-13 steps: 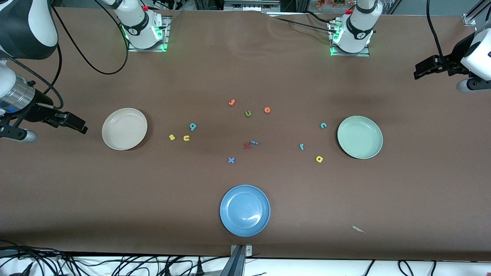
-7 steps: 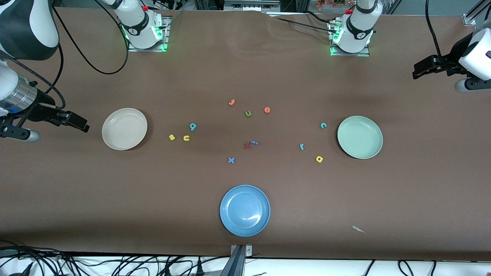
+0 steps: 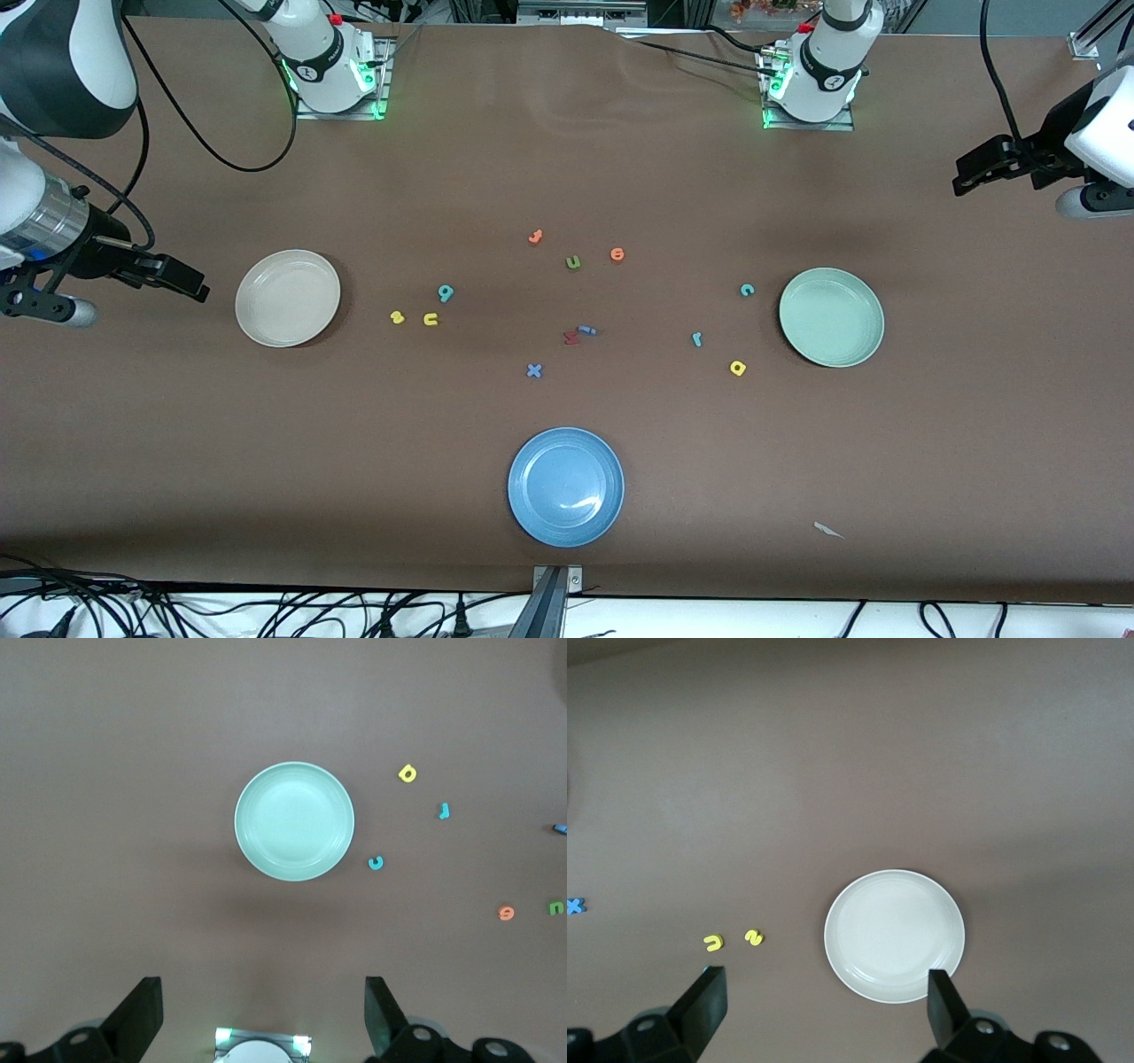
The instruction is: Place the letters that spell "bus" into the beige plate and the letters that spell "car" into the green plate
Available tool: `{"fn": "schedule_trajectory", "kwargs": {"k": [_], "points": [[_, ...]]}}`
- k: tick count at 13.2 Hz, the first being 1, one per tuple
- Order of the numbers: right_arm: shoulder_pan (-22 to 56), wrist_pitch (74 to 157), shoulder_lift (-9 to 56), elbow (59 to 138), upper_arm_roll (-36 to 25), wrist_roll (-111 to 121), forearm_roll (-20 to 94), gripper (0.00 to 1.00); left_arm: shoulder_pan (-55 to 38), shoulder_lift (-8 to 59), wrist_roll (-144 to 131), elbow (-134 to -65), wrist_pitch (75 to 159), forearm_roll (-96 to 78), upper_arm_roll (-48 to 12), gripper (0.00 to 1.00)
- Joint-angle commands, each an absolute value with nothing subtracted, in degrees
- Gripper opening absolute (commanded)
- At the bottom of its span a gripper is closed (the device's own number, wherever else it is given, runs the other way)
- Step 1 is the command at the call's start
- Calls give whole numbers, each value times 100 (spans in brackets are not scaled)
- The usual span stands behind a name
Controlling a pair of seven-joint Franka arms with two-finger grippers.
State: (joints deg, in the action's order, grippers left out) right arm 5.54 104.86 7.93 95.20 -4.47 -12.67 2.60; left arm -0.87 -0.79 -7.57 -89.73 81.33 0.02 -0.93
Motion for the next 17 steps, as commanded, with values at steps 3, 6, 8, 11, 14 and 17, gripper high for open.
{"fn": "schedule_trajectory", "kwargs": {"k": [3, 6, 8, 11, 14, 17], "points": [[519, 10424, 782, 9492, -448, -1204, 273, 100, -114, -9, -747, -8938, 8208, -79, -88, 100], [527, 10406, 747, 9536, -448, -1239, 272, 99, -158, 376, -756, -9026, 8446, -508, -97, 100], [536, 10319, 721, 9606, -448, -1257, 264, 99, -333, 457, -756, -9183, 8769, -527, -105, 100], [536, 10310, 729, 9633, -448, -1257, 264, 99, -570, 527, -756, -9710, 9437, -527, -105, 100], [597, 10563, 747, 9869, -422, -1580, 272, 98, -895, 816, -756, -9993, 10079, -545, -105, 100], [877, 11309, 826, 10422, -360, -2204, 272, 98, -1291, 1256, -765, -9975, 10475, -501, -105, 100]]}}
